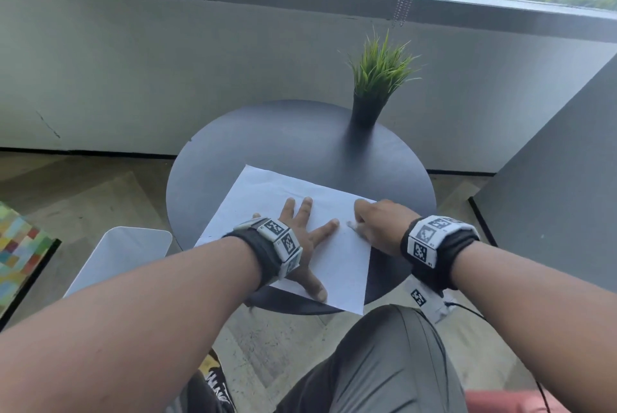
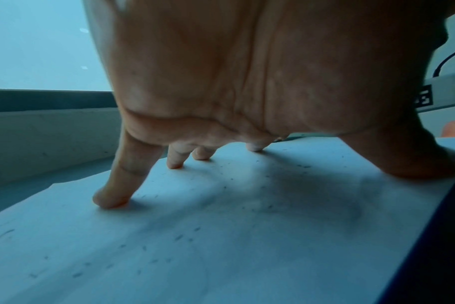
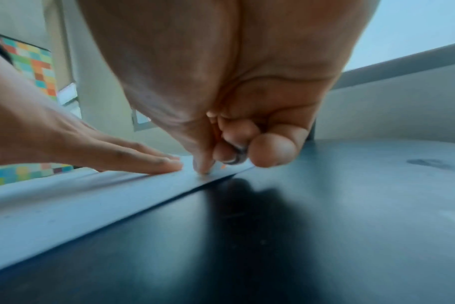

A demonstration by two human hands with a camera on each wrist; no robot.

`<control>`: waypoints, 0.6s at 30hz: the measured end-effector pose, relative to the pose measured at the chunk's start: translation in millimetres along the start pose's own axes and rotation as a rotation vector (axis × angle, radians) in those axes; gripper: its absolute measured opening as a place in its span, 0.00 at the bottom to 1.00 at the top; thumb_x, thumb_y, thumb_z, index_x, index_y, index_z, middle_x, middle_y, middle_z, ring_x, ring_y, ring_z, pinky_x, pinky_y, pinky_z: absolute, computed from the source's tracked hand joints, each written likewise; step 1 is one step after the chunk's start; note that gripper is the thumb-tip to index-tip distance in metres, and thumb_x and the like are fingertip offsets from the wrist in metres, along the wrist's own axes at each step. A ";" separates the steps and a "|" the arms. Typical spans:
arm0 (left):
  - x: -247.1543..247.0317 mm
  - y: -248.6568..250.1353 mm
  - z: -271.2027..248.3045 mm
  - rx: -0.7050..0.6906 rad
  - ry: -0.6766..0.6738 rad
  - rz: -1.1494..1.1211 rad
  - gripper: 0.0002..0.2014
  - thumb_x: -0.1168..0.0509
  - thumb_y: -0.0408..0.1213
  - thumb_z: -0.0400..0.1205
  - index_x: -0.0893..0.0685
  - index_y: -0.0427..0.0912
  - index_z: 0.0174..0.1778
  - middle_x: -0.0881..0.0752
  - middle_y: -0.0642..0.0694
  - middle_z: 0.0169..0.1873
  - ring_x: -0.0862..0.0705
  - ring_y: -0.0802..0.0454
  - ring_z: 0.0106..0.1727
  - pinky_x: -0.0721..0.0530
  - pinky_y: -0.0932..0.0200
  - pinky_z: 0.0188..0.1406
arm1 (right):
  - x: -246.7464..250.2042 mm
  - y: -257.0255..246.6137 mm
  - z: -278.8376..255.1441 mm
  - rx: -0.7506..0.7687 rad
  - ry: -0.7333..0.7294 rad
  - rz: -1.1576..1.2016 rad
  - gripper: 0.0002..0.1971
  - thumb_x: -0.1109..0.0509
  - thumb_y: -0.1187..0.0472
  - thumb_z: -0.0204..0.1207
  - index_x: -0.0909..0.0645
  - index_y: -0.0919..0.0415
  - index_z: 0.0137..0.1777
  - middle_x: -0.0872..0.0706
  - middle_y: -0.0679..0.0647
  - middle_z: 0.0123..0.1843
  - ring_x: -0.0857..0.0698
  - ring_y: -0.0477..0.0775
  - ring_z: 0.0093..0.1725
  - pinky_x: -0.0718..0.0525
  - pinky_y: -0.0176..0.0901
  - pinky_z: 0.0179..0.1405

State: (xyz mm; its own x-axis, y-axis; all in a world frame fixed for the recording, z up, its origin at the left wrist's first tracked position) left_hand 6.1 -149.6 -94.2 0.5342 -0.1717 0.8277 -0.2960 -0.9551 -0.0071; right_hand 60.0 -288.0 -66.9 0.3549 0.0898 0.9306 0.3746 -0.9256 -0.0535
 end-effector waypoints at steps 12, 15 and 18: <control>30.0 -35.5 3.4 -0.094 0.183 -0.022 0.45 0.31 0.68 0.72 0.40 0.59 0.83 0.46 0.53 0.85 0.44 0.44 0.83 0.31 0.38 0.74 | 17.8 8.7 22.4 -0.080 0.012 -0.050 0.18 0.48 0.46 0.86 0.33 0.58 0.66 0.22 0.57 0.51 0.27 0.60 0.45 0.25 0.48 0.43; 17.1 -45.3 9.5 -0.108 0.096 -0.028 0.56 0.34 0.75 0.68 0.53 0.59 0.86 0.60 0.62 0.86 0.57 0.49 0.86 0.43 0.27 0.77 | 23.2 2.0 24.4 -0.098 0.026 -0.046 0.16 0.47 0.47 0.86 0.31 0.58 0.61 0.19 0.61 0.57 0.26 0.61 0.45 0.26 0.48 0.43; 13.8 -46.3 12.5 -0.130 0.092 -0.018 0.58 0.36 0.78 0.67 0.58 0.58 0.87 0.63 0.63 0.85 0.59 0.50 0.86 0.43 0.22 0.75 | 15.9 -37.6 16.8 0.025 0.036 -0.007 0.14 0.46 0.48 0.86 0.32 0.58 0.57 0.18 0.64 0.58 0.23 0.64 0.47 0.28 0.48 0.42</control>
State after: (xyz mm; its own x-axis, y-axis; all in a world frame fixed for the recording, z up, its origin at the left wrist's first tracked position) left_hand 37.1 -110.8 -89.5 0.4670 -0.1267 0.8751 -0.3904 -0.9176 0.0754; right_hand 65.9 -245.5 -56.2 0.3216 0.0823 0.9433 0.3986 -0.9154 -0.0560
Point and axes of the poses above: each hand's wrist, its own z-axis towards the middle knuckle, its own x-axis out of the back of the hand, y = z × x, the point moved 9 cm from there along z, towards the middle knuckle
